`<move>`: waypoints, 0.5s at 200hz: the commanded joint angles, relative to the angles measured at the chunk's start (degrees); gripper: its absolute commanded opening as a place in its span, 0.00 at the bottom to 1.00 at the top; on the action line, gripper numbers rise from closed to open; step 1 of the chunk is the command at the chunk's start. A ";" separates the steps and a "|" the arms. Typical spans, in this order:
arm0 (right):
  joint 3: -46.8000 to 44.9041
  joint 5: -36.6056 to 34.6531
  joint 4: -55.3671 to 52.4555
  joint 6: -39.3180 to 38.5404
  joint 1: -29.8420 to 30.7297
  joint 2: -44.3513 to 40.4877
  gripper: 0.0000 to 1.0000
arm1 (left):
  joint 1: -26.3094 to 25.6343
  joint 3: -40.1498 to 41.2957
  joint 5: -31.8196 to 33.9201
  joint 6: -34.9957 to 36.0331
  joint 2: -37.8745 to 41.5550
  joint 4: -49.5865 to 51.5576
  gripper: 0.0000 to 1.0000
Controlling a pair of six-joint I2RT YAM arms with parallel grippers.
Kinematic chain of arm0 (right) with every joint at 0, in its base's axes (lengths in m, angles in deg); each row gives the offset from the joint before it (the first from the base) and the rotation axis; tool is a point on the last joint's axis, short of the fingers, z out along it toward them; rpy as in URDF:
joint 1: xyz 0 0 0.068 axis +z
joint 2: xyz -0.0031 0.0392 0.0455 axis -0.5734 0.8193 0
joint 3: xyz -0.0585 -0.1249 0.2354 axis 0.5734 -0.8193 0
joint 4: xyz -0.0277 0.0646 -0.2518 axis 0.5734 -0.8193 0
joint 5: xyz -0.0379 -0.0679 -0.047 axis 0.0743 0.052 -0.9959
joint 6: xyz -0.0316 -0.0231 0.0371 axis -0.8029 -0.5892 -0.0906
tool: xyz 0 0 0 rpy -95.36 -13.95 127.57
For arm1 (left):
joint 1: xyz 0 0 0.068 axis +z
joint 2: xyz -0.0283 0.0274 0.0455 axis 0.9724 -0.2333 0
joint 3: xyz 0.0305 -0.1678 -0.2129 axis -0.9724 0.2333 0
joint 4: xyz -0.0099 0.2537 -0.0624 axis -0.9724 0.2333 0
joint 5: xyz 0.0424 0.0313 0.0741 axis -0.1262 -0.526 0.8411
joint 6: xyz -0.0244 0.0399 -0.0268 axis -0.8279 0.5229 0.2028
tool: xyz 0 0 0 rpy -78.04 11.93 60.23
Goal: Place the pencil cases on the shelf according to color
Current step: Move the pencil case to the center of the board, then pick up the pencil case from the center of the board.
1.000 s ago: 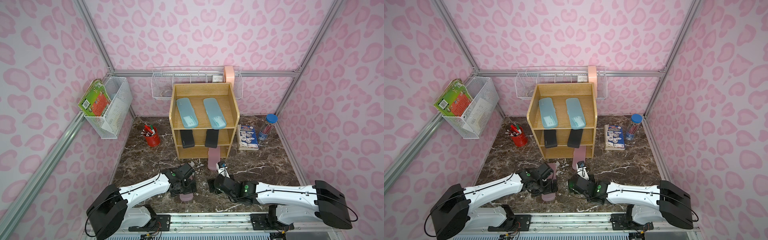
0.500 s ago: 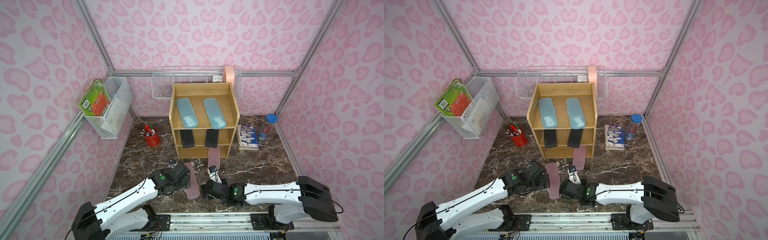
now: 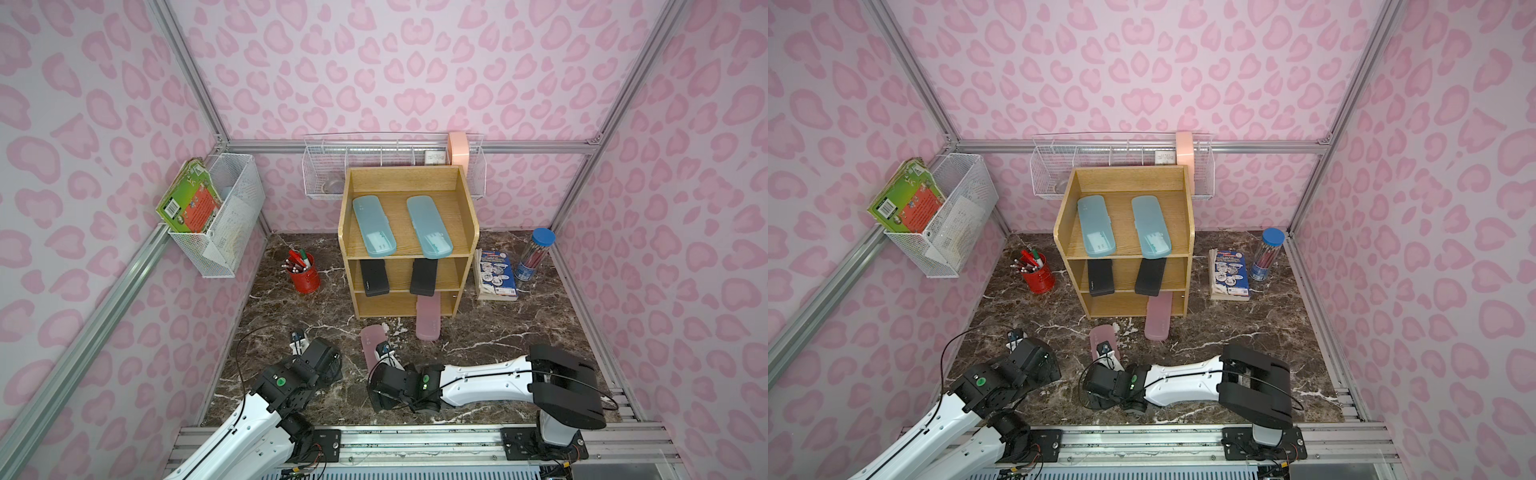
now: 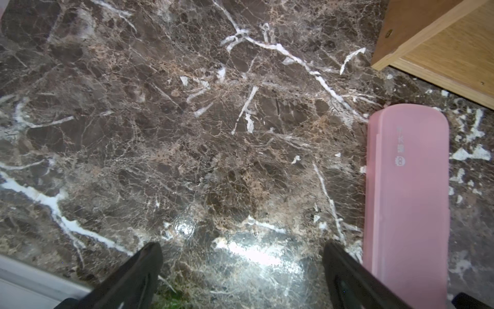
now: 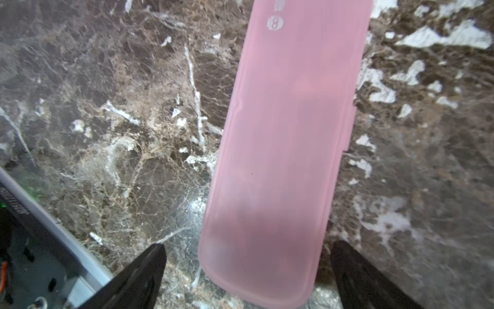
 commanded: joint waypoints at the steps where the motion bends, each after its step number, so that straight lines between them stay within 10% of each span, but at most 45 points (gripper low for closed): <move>1: 1.42 -0.15 -3.91 -1.16 -0.25 1.45 0.99 | 0.56 0.32 0.48 1.48 -1.00 -0.93 0.99; 50: 3.44 0.69 -2.81 -0.04 -0.26 6.86 0.97 | 1.16 1.29 -0.31 1.68 -2.46 -3.15 0.99; 100: -2.12 -2.75 1.04 4.30 1.10 3.56 0.70 | 1.39 -0.48 -0.25 1.77 -2.13 -1.10 0.99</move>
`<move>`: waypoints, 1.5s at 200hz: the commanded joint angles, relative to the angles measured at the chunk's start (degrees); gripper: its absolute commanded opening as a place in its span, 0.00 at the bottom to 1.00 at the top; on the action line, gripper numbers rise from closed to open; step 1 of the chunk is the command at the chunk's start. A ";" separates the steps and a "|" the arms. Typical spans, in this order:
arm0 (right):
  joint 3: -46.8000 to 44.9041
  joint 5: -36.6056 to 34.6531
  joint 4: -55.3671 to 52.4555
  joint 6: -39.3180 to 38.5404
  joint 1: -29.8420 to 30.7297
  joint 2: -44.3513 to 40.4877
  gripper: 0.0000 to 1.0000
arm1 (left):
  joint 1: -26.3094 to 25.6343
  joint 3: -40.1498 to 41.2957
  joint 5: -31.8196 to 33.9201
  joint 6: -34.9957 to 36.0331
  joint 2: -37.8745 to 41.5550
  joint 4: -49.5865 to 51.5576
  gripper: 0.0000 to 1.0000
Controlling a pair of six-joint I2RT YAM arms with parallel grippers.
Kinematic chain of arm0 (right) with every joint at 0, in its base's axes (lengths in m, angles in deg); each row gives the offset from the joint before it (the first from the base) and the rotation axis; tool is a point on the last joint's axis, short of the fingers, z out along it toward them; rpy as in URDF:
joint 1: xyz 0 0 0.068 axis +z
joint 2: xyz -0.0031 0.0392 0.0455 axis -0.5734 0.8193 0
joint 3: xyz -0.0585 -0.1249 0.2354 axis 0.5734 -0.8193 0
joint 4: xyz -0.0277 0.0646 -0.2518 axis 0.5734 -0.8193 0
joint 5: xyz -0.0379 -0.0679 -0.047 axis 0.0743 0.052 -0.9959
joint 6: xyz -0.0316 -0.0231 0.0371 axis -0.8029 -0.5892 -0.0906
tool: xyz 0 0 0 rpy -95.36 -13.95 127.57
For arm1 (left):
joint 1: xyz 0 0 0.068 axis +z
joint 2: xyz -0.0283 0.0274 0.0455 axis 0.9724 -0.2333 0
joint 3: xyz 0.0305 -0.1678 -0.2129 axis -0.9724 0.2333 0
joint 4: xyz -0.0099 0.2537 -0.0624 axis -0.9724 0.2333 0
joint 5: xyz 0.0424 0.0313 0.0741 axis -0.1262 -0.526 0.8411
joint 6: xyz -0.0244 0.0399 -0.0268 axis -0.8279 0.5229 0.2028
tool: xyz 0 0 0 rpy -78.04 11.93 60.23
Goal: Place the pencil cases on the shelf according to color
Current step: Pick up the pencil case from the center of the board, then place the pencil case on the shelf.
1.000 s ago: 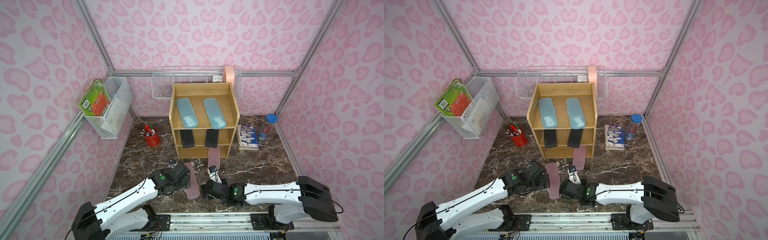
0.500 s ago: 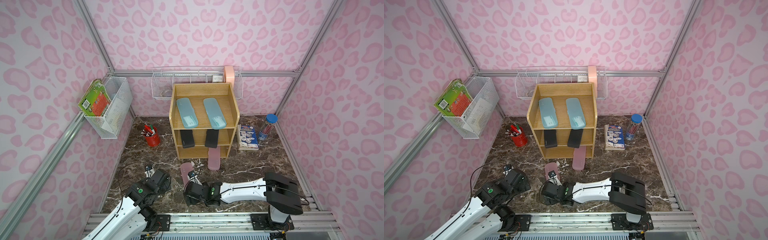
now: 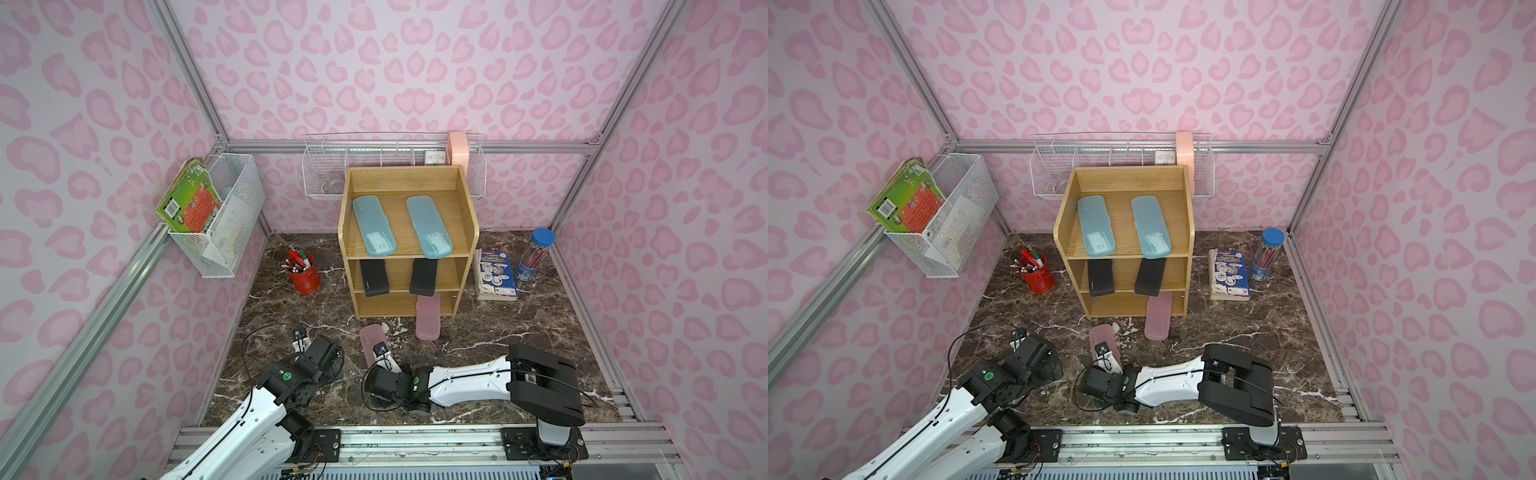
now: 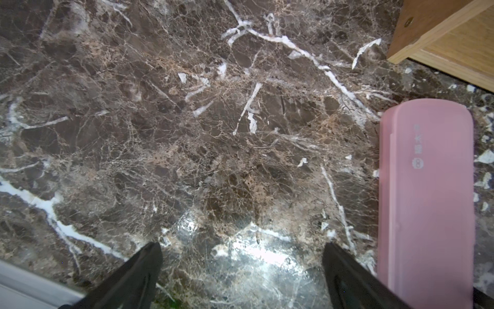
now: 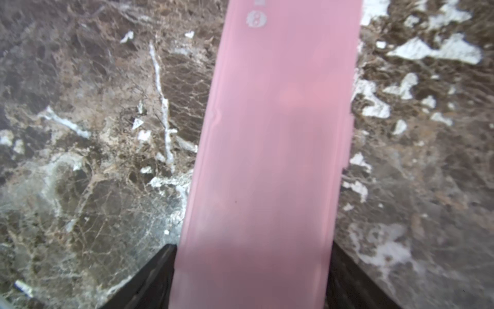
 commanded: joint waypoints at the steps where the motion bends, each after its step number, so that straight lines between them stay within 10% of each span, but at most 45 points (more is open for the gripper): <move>1: -2.30 1.96 -2.31 4.30 0.89 -1.23 0.69 | 0.06 -1.09 0.20 0.33 0.31 1.51 0.99; 81: -6.61 -15.24 -3.82 10.15 3.73 -12.18 0.65 | 0.06 -0.95 2.00 0.64 4.24 0.37 0.99; 173: 11.38 -5.37 6.69 0.08 -12.41 4.22 0.63 | 2.78 -1.80 0.36 3.18 -0.34 -3.79 0.99; 228: 16.72 -2.47 5.76 1.20 -14.21 10.33 0.91 | 4.98 -3.03 -1.44 5.98 -1.25 -4.93 0.99; 300: 7.16 -6.20 1.85 2.28 -11.56 -0.17 0.97 | 5.07 -3.45 -1.47 6.06 -3.28 -4.94 0.99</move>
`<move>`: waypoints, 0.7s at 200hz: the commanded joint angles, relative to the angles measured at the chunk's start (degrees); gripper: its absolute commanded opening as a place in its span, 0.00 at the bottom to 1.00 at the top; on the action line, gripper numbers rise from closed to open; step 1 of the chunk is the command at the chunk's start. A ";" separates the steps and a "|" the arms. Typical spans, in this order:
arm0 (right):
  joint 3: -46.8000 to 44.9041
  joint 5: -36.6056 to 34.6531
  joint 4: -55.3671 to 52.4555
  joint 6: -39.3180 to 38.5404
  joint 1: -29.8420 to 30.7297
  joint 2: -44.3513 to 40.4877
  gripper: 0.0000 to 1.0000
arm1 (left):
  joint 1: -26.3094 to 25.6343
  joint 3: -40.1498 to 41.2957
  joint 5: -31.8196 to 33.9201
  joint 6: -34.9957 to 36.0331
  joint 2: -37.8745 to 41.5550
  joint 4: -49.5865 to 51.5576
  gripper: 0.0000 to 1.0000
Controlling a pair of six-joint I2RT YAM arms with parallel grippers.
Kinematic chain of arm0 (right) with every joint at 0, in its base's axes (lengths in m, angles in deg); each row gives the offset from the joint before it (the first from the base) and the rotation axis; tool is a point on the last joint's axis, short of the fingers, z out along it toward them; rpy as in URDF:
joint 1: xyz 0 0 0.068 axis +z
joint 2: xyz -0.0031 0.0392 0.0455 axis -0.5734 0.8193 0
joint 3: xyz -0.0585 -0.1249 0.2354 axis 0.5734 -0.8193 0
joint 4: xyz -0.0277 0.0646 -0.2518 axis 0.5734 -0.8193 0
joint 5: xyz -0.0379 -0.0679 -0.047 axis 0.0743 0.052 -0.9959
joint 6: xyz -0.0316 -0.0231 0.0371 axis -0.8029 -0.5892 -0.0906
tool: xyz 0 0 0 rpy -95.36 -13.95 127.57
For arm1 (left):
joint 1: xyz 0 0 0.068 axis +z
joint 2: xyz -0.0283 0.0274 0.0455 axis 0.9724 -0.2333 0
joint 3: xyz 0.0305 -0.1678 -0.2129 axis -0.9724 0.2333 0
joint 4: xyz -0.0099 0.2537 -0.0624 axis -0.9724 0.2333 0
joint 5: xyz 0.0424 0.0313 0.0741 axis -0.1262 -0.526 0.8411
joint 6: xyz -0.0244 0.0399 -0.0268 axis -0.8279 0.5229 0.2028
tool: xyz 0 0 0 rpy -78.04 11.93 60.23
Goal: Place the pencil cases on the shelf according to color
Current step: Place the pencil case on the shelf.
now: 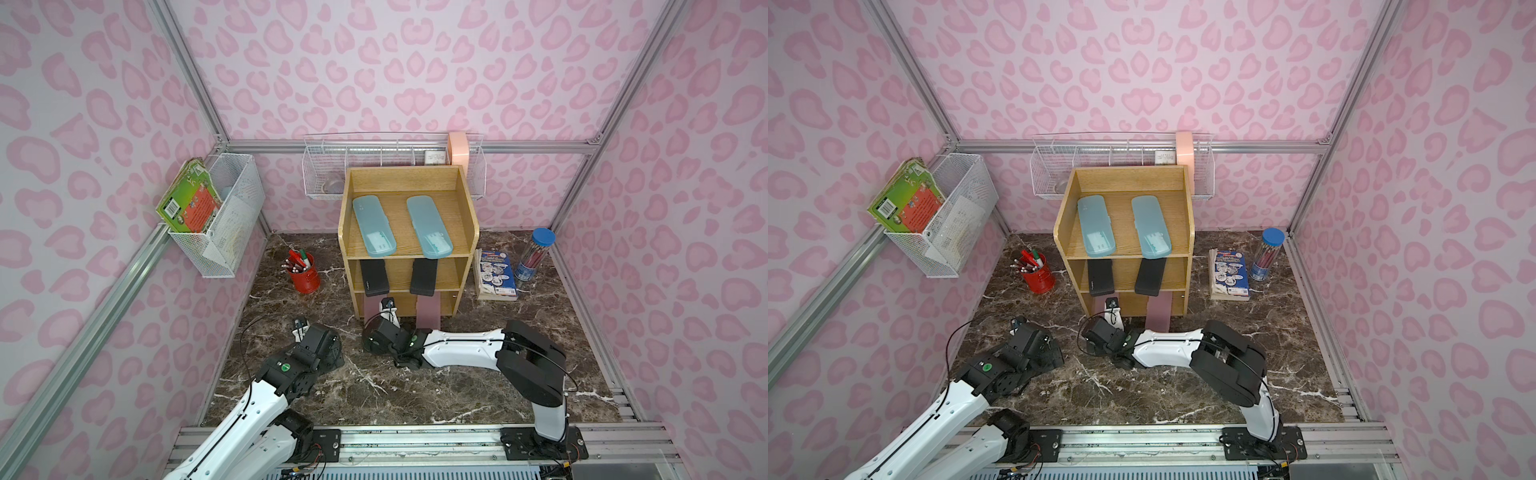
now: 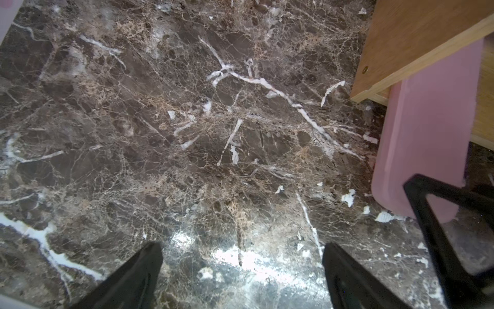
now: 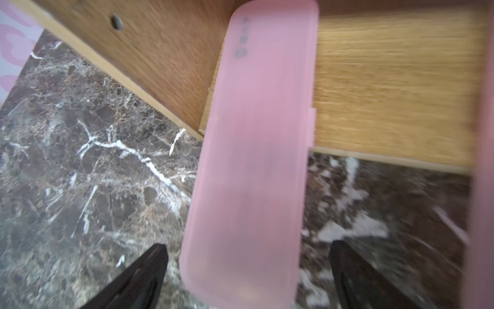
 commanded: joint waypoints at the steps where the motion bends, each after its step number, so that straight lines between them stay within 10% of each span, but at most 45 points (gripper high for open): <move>1: -2.56 -2.64 -3.04 1.03 1.37 -3.31 0.97 | 0.06 -0.46 0.13 0.21 -0.09 0.16 0.99; 38: -8.08 -3.31 -4.52 3.27 4.24 -7.27 0.89 | 0.08 -0.82 0.41 -0.65 0.11 0.22 0.99; 79: -10.55 -0.07 4.79 -1.22 4.34 -4.60 0.52 | 0.09 -0.50 0.76 0.53 -1.89 -4.41 0.99; 140: -4.79 1.21 10.15 -5.76 0.29 0.64 0.49 | 0.84 -5.36 1.60 2.47 -9.20 -5.66 0.98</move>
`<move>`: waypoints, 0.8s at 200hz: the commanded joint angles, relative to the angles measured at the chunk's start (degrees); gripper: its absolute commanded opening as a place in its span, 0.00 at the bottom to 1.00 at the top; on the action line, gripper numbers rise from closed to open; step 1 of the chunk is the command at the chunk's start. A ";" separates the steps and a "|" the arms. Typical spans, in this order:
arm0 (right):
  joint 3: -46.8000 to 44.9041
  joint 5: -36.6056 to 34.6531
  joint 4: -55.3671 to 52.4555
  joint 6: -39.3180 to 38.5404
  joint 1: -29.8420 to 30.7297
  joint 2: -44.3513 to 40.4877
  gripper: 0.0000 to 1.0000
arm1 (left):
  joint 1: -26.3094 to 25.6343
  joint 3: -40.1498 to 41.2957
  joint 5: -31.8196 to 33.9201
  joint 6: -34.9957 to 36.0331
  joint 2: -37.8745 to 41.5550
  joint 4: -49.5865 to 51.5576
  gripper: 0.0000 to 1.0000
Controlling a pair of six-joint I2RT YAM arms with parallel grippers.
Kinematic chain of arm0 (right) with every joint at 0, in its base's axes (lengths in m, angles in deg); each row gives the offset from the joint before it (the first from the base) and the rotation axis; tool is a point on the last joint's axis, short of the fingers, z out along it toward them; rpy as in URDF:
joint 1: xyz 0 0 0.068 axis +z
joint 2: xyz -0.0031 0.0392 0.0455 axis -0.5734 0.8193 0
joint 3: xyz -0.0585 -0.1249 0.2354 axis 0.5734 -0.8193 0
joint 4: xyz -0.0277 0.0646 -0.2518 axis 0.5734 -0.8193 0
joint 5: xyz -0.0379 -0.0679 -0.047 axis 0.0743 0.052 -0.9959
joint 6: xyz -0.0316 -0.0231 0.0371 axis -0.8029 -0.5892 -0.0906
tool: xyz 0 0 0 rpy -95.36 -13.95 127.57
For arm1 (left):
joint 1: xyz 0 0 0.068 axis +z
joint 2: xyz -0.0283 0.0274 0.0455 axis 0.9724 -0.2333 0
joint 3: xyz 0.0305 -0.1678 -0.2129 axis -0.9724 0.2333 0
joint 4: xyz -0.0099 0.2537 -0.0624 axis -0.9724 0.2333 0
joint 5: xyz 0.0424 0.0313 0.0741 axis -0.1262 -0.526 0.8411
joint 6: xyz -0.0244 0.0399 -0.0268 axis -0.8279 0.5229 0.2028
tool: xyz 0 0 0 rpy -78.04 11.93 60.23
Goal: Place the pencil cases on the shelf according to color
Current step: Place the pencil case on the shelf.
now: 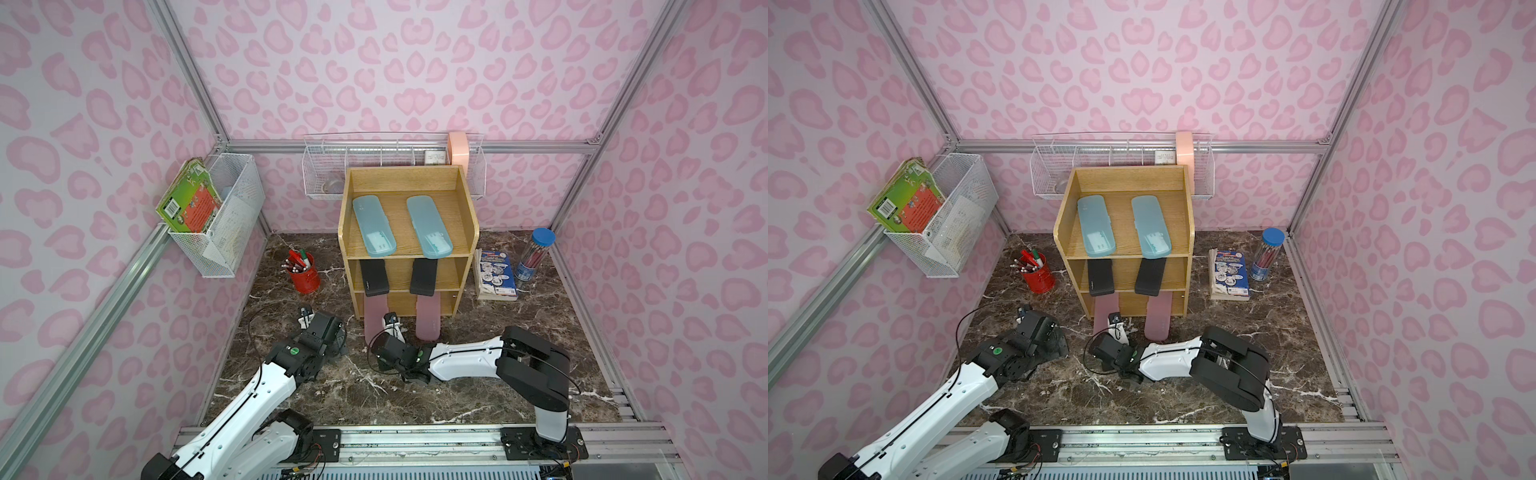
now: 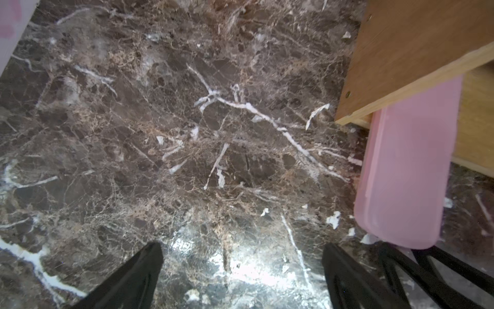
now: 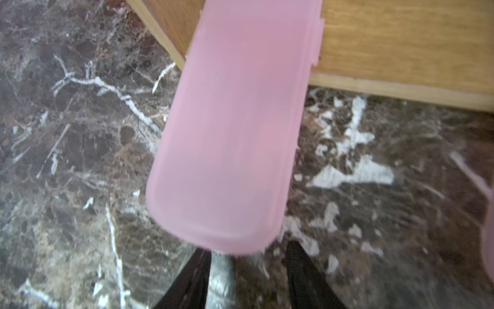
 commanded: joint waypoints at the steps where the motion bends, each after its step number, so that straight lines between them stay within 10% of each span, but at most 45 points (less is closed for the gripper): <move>1: 1.56 -0.67 2.76 -3.04 -0.62 -0.62 0.50 | 0.08 -0.58 0.61 0.69 -0.77 -0.45 0.99; 88: -23.23 -1.99 2.30 -1.55 0.88 -20.82 0.56 | 1.83 -1.48 2.80 2.66 -0.11 0.39 0.99; 160: -22.03 -2.02 4.75 -13.30 -8.78 -17.08 0.58 | 8.92 -2.09 2.15 7.88 -5.12 -3.72 0.99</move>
